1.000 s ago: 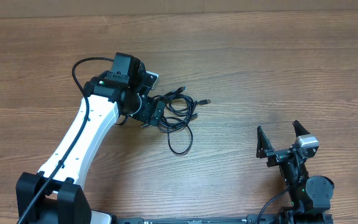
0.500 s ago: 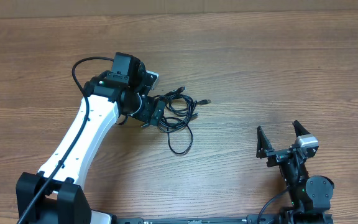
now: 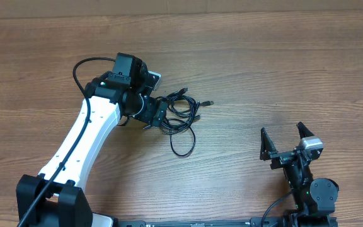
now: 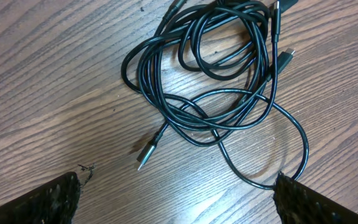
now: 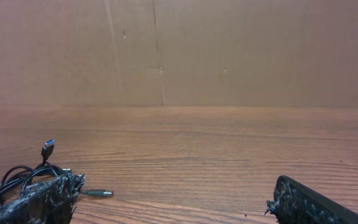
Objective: Untangle cables
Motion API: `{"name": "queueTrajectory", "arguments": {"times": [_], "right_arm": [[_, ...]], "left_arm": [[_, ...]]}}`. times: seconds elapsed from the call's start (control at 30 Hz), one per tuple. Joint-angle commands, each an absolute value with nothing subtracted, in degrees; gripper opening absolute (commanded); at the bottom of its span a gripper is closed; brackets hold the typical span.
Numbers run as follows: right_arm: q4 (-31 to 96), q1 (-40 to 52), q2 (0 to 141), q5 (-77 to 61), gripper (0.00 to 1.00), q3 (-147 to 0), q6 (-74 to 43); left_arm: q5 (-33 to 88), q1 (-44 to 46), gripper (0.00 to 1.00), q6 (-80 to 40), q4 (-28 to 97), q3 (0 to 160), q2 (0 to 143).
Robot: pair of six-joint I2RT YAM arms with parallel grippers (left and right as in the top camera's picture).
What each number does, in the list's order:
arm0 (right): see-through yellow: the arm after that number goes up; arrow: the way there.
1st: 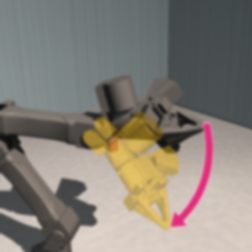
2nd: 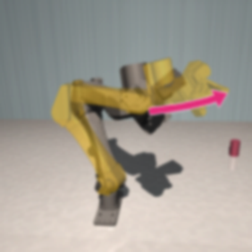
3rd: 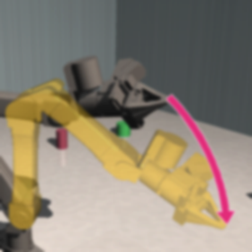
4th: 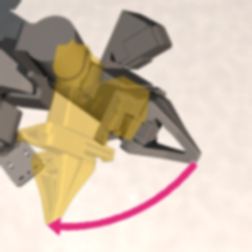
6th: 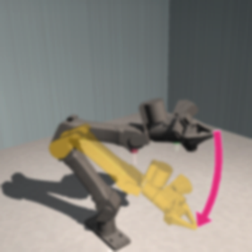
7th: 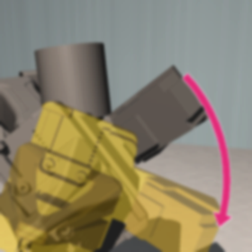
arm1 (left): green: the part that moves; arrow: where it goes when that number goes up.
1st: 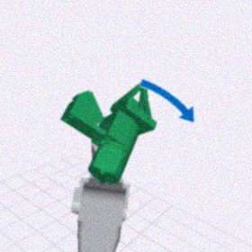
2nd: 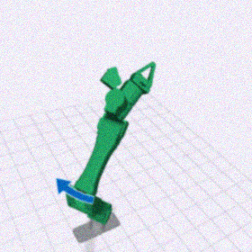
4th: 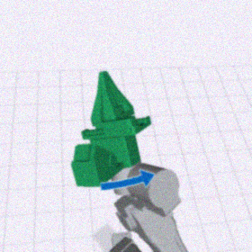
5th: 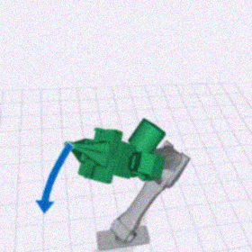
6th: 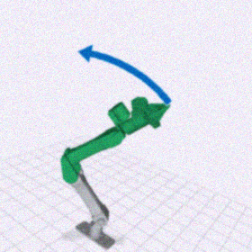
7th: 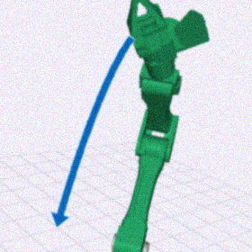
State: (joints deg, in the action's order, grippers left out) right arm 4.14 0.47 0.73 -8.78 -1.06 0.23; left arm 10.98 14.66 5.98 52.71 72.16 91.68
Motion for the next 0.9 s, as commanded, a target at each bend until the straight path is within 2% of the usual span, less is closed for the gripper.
{"name": "queueTrajectory", "arguments": {"times": [0.0,0.87], "right_arm": [[4.0,0.8,0.2,-8.6,1.00,-0.4,0.5],[4.0,0.8,0.2,-8.6,1.00,-0.4,0.5]], "left_arm": [[11.8,14.8,1.00,5.1,52.3,73.3,91.9],[12.1,15.2,0.99,2.4,51.3,73.2,99.4]]}}
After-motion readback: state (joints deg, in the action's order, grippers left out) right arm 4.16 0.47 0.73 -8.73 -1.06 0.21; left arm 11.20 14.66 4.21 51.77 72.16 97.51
